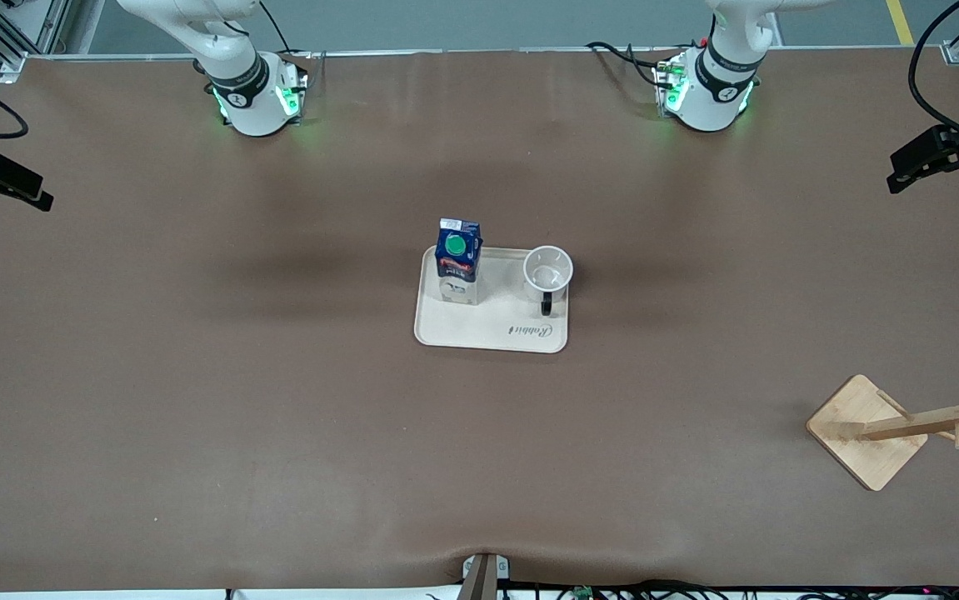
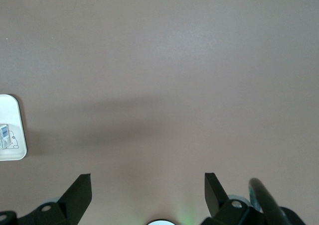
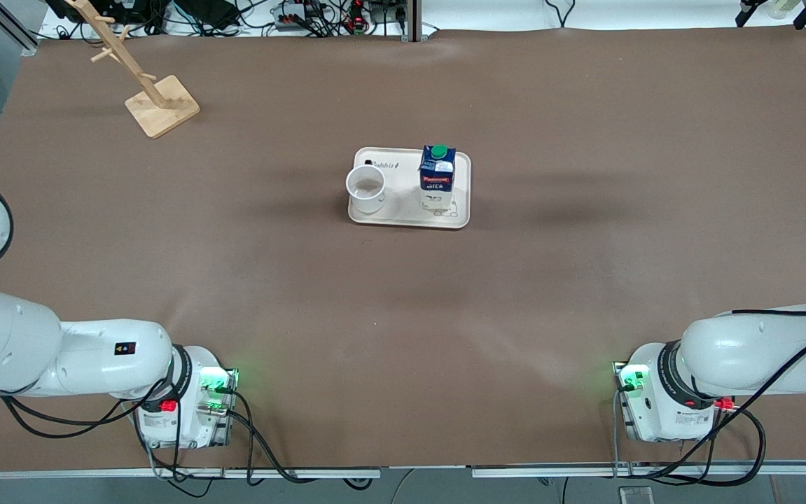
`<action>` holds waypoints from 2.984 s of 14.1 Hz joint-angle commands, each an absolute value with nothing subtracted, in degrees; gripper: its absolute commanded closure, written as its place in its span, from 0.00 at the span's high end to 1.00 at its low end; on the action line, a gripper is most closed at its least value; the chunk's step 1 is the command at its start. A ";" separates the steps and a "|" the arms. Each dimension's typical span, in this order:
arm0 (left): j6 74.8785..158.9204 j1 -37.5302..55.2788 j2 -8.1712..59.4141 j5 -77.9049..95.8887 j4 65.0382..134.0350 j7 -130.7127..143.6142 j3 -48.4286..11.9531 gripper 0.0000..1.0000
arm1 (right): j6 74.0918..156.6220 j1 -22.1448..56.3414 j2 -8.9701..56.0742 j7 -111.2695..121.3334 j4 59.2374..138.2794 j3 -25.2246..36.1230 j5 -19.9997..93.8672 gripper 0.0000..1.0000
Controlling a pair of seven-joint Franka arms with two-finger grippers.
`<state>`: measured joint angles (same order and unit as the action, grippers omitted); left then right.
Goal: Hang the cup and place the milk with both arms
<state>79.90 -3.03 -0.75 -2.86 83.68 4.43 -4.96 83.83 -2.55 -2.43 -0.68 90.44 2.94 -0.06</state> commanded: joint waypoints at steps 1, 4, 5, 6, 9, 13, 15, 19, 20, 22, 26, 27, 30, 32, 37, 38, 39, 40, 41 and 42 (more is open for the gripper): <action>79.72 -2.99 -0.53 -2.81 82.79 3.69 -5.01 1.00 | 83.41 -3.25 -1.58 -1.41 88.86 2.55 -0.09 1.00; 79.80 -2.29 -0.18 -2.81 82.79 3.69 -5.27 1.00 | 83.41 -3.25 -1.58 -1.41 88.86 2.55 -0.09 1.00; 80.07 -2.02 0.43 -2.73 82.62 3.78 -5.71 1.00 | 83.41 -3.25 -1.50 -1.41 88.86 2.55 -0.09 1.00; 80.50 -1.85 0.87 -2.72 82.53 3.69 -5.89 1.00 | 83.41 -3.25 -1.49 -1.32 88.86 2.55 -0.09 1.00; 80.86 -1.32 2.36 -2.03 82.79 4.74 -7.29 1.00 | 83.41 -3.25 -1.23 -1.32 88.77 2.55 -0.09 1.00; 84.72 2.63 6.32 -1.76 84.63 8.77 -11.68 1.00 | 83.23 -3.25 -0.97 -1.14 88.86 2.55 -0.09 1.00; 87.70 5.43 8.43 -0.62 86.47 13.33 -12.04 1.00 | 83.06 -3.16 -0.97 -1.14 88.77 2.46 0.00 1.00; 98.15 12.03 11.76 -0.26 92.62 24.05 -12.13 1.00 | 82.97 -3.16 -0.97 -1.23 88.86 2.46 0.00 1.00; 100.17 13.52 12.91 -0.26 93.51 27.30 -12.13 1.00 | 82.97 -3.16 -0.88 -1.14 88.86 2.55 0.00 1.00; 104.92 16.42 15.45 -0.87 95.18 33.37 -12.13 1.00 | 82.88 -2.90 -0.88 -1.32 88.94 2.55 -0.09 1.00; 115.20 19.95 19.06 -1.32 99.13 41.64 -12.13 1.00 | 83.06 -2.90 -0.88 -1.23 88.86 2.55 -0.09 1.00; 116.27 20.56 20.12 -1.32 99.49 42.18 -12.13 0.99 | 83.06 -2.90 -0.88 -1.23 88.86 2.55 -0.09 1.00; 116.45 22.15 22.58 -3.95 100.45 44.29 -12.13 0.94 | 83.14 -2.72 -0.88 -0.88 88.86 2.55 -0.26 1.00; 116.54 22.50 23.46 -3.96 101.95 44.39 -12.22 0.86 | 83.50 -2.72 -0.44 -0.88 88.86 2.55 -0.26 1.00; 116.63 24.87 25.31 -3.87 104.41 44.47 -12.30 0.75 | 85.86 -2.29 0.09 -0.88 88.86 2.46 0.00 1.00; 117.24 24.96 25.83 -3.78 104.41 44.47 -12.30 0.75 | 86.04 -2.29 0.09 -0.79 88.86 2.46 0.00 1.00; 118.12 25.40 26.10 -3.78 104.85 44.47 -12.30 0.75 | 85.96 -2.20 0.09 -0.79 88.86 2.37 0.00 1.00; 119.60 26.01 26.28 -3.78 106.07 44.47 -12.30 0.71 | 85.87 -2.02 0.09 -0.79 88.86 2.29 0.00 1.00; 121.19 25.84 26.11 -3.78 107.13 44.47 -12.30 0.69 | 85.52 -1.67 0.09 -0.79 88.86 2.29 -0.09 1.00; 122.51 25.93 26.36 -3.78 107.66 44.39 -12.30 0.68 | 85.69 -1.50 0.09 -0.79 88.86 2.37 -0.09 1.00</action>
